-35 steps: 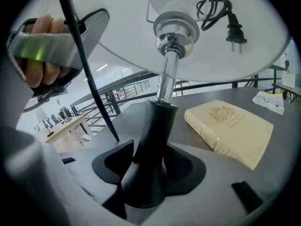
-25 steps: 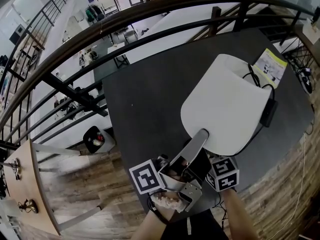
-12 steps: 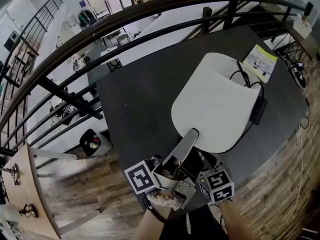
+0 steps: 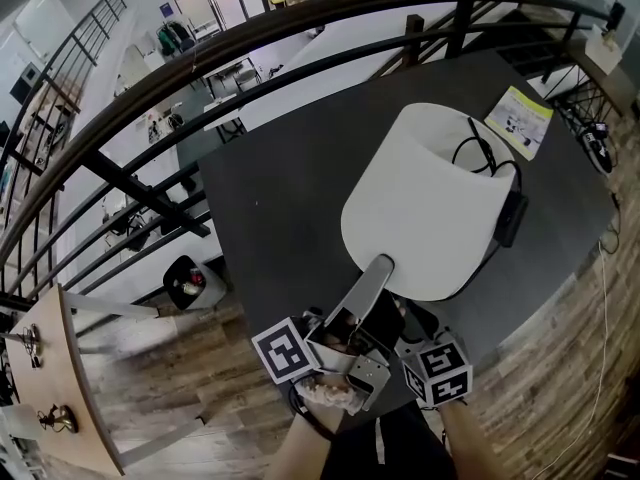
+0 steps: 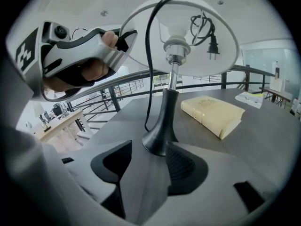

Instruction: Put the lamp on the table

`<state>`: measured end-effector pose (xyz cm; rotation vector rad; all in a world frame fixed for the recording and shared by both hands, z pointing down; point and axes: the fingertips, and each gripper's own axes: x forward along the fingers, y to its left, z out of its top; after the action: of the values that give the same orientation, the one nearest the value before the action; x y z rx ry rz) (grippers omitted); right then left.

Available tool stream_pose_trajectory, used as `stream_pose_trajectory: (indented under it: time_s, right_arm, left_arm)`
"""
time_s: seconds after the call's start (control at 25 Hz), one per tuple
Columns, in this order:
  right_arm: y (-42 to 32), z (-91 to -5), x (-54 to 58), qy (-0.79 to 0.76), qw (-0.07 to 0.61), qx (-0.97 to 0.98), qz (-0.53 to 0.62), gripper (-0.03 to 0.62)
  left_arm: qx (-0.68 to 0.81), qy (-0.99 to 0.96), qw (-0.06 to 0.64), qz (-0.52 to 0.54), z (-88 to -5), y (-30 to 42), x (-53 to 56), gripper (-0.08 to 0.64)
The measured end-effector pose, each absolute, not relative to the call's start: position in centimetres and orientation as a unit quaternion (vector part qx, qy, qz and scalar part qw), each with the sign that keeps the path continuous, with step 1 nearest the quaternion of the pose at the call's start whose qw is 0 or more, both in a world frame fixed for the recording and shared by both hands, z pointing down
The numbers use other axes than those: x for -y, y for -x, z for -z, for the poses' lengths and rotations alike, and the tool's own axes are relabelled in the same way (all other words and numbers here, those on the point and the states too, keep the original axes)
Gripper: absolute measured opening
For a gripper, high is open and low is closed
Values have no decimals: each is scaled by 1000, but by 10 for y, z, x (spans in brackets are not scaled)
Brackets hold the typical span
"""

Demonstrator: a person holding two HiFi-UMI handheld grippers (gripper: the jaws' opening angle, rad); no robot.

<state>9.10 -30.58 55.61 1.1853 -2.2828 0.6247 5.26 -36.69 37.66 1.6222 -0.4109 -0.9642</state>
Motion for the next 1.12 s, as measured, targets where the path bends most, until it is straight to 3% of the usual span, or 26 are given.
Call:
stream_pose_trajectory:
  time_s: [1.12]
  right_arm:
    - [-87, -541, 267, -440, 237, 835, -230, 249]
  left_arm:
    - [184, -691, 564, 413, -392, -36, 331, 103]
